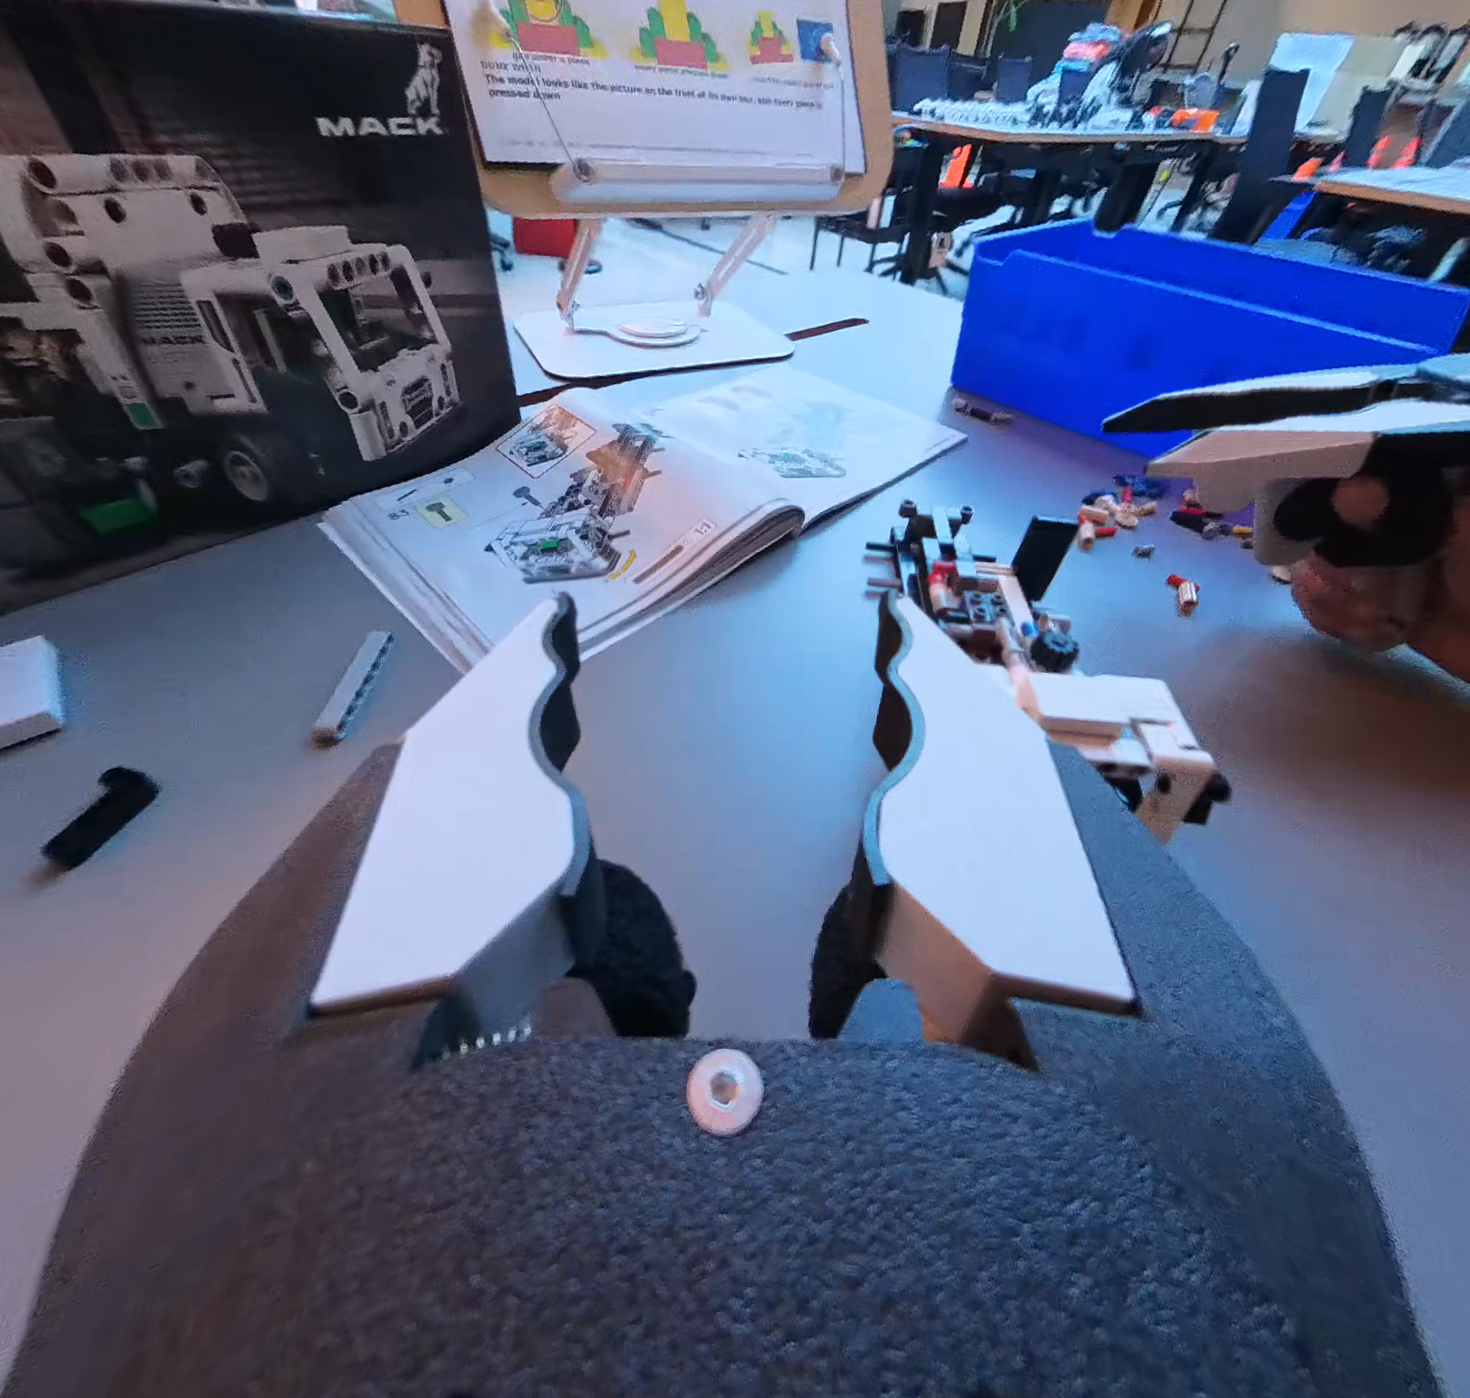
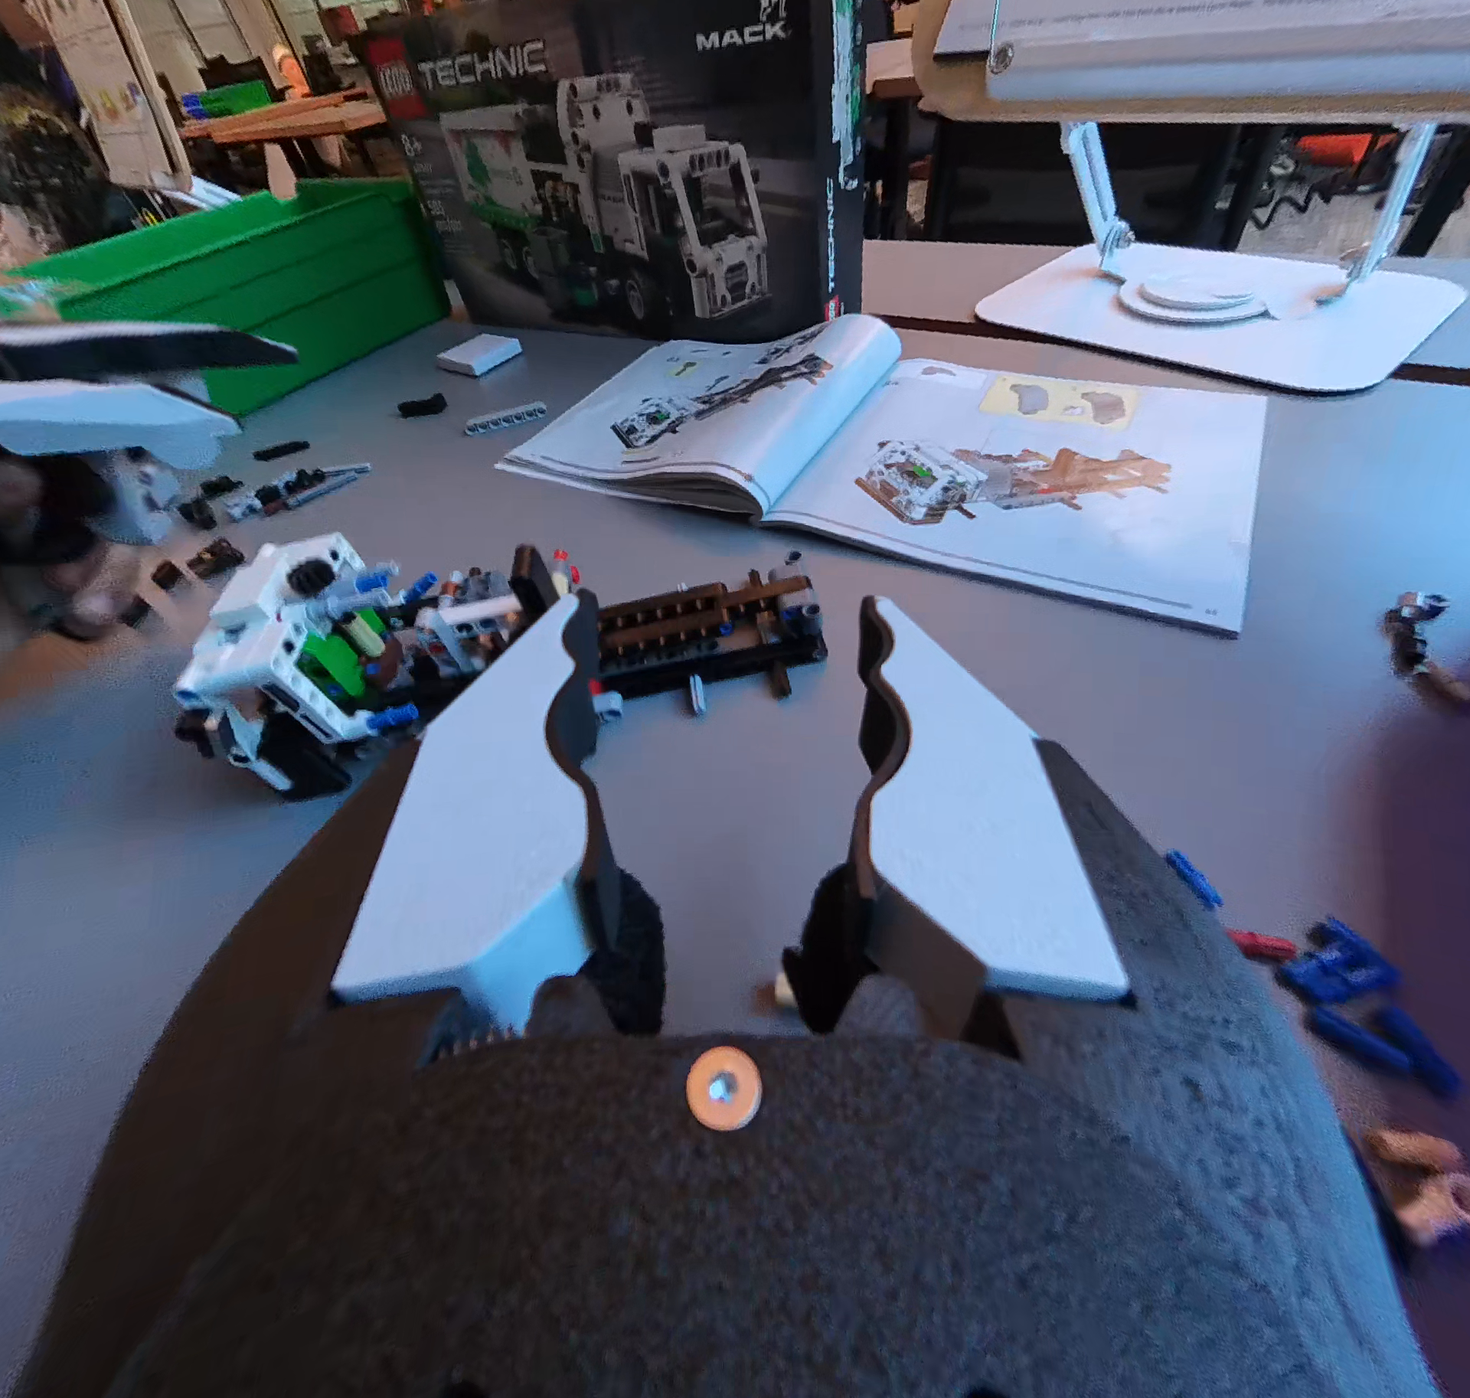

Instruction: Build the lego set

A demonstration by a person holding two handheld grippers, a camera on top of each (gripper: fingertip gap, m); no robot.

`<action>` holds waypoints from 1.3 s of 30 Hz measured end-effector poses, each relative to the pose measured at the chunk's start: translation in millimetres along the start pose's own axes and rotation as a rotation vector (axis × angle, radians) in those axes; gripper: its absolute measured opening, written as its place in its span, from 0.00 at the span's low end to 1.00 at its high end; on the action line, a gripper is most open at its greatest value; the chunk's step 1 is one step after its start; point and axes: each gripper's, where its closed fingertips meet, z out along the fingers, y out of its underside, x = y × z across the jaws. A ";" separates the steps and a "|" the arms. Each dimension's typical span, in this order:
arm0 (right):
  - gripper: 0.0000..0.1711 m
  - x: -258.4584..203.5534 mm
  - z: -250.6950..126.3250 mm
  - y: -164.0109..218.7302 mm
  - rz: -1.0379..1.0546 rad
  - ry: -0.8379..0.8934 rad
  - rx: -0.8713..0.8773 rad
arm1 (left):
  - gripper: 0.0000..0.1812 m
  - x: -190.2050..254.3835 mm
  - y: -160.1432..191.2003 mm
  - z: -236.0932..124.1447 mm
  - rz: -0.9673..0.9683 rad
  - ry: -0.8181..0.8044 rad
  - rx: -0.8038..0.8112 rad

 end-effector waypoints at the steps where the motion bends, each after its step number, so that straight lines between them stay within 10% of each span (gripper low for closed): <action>1: 0.37 -2.5 2.7 -4.5 0.015 -0.019 0.015 | 0.39 -1.7 -0.2 5.5 -0.016 0.016 0.006; 39: 0.25 53.0 -11.0 2.1 0.061 0.189 0.017 | 0.30 -2.7 27.9 44.2 -0.077 0.094 -0.163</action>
